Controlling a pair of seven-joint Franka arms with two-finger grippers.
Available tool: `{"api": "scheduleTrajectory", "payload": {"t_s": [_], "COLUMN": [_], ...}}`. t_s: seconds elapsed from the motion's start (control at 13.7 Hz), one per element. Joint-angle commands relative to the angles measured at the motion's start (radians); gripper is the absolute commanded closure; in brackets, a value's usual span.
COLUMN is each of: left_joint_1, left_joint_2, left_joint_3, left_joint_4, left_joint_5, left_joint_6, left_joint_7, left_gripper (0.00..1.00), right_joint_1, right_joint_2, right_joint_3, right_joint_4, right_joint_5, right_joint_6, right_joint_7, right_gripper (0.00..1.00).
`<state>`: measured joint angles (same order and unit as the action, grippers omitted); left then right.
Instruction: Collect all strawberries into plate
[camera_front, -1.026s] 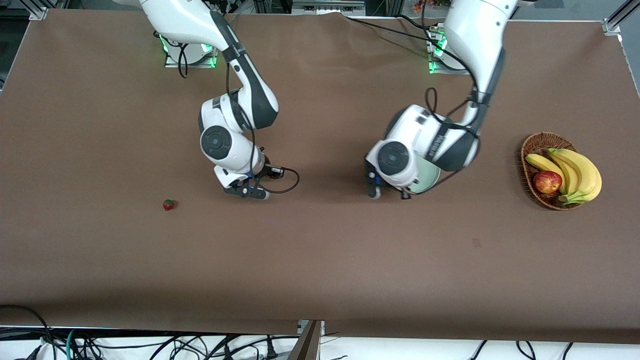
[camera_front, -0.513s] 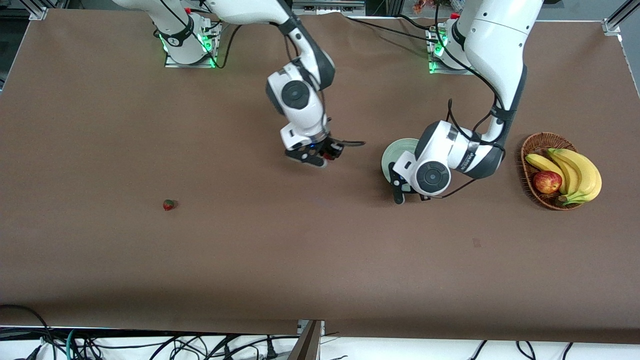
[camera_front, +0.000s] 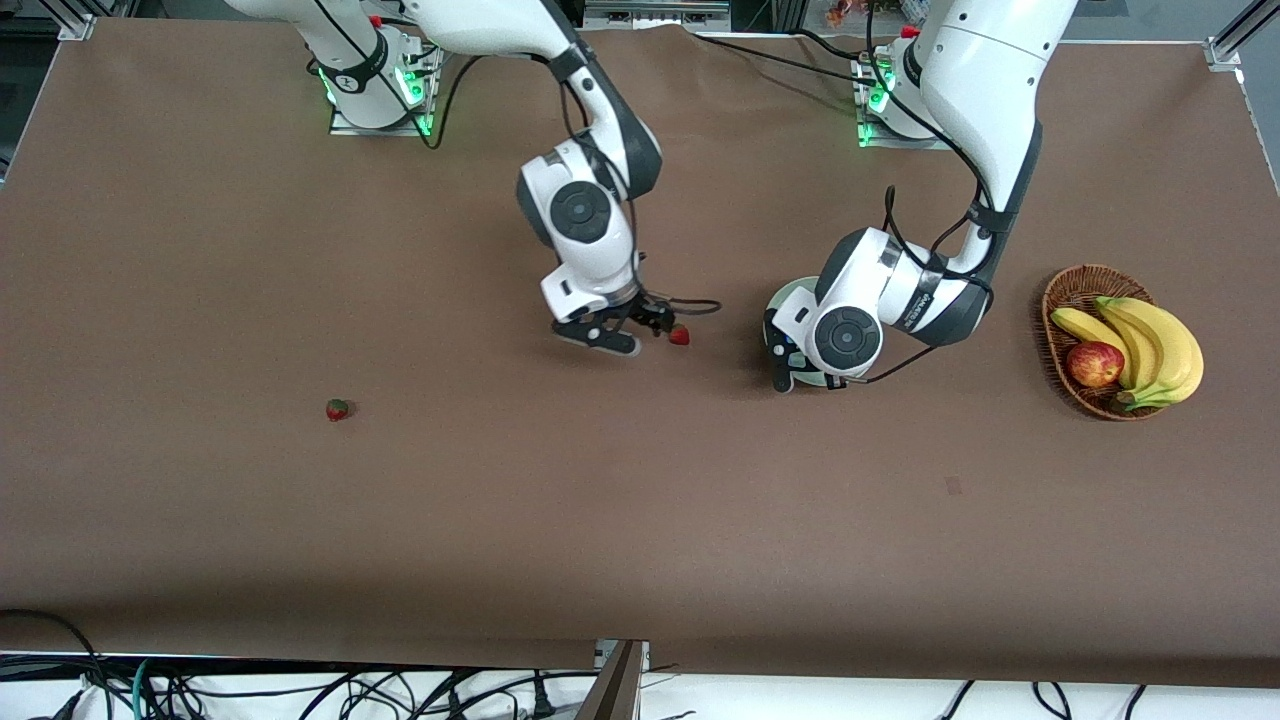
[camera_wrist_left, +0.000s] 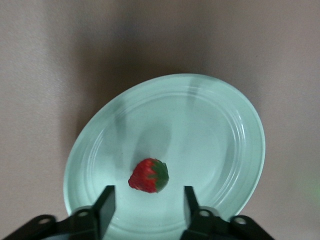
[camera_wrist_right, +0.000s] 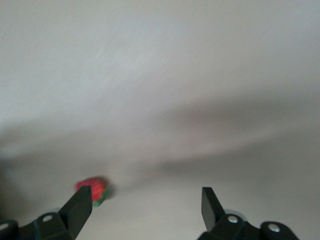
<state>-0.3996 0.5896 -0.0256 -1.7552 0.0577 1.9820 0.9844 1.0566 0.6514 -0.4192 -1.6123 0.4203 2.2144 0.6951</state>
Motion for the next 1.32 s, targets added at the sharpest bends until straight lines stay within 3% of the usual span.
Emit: {"api": "scheduleTrajectory", "payload": {"t_s": [0.0, 0.22, 0.37, 0.59, 0.73, 0.95, 1.25], "left_joint_1": [-0.005, -0.037, -0.099, -0.191, -0.229, -0.232, -0.269], "left_joint_2": [-0.037, -0.022, 0.021, 0.09, 0.119, 0.156, 0.177], "left_joint_3": [-0.03, -0.06, -0.062, -0.062, -0.062, -0.062, -0.062], "left_joint_4": [0.0, 0.054, 0.123, 0.203, 0.194, 0.187, 0.184], "left_joint_5": [-0.015, -0.044, -0.058, -0.072, -0.07, -0.049, -0.009], "left_joint_6": [0.014, 0.014, 0.015, 0.047, 0.154, 0.216, 0.251], "left_joint_7": [-0.001, -0.08, -0.153, -0.292, -0.331, -0.311, -0.312], "left_gripper": [0.0, 0.0, 0.0, 0.0, 0.0, 0.0, 0.0], "right_joint_1": [-0.02, -0.092, -0.186, -0.329, -0.398, -0.489, -0.518], "right_joint_2": [-0.038, -0.039, -0.035, 0.008, 0.027, 0.047, 0.08], "right_joint_3": [-0.139, -0.243, -0.262, -0.259, -0.23, -0.173, -0.141], "right_joint_4": [-0.014, -0.061, -0.084, -0.101, -0.101, -0.101, -0.103], "right_joint_5": [0.008, 0.009, 0.009, 0.014, 0.015, 0.014, 0.015], "right_joint_6": [-0.145, -0.186, -0.182, -0.127, -0.09, -0.041, 0.005], "right_joint_7": [-0.301, -0.651, -0.852, -1.023, -1.087, -1.131, -1.14], "right_gripper": [0.04, 0.04, 0.04, 0.04, 0.04, 0.07, 0.18]}}
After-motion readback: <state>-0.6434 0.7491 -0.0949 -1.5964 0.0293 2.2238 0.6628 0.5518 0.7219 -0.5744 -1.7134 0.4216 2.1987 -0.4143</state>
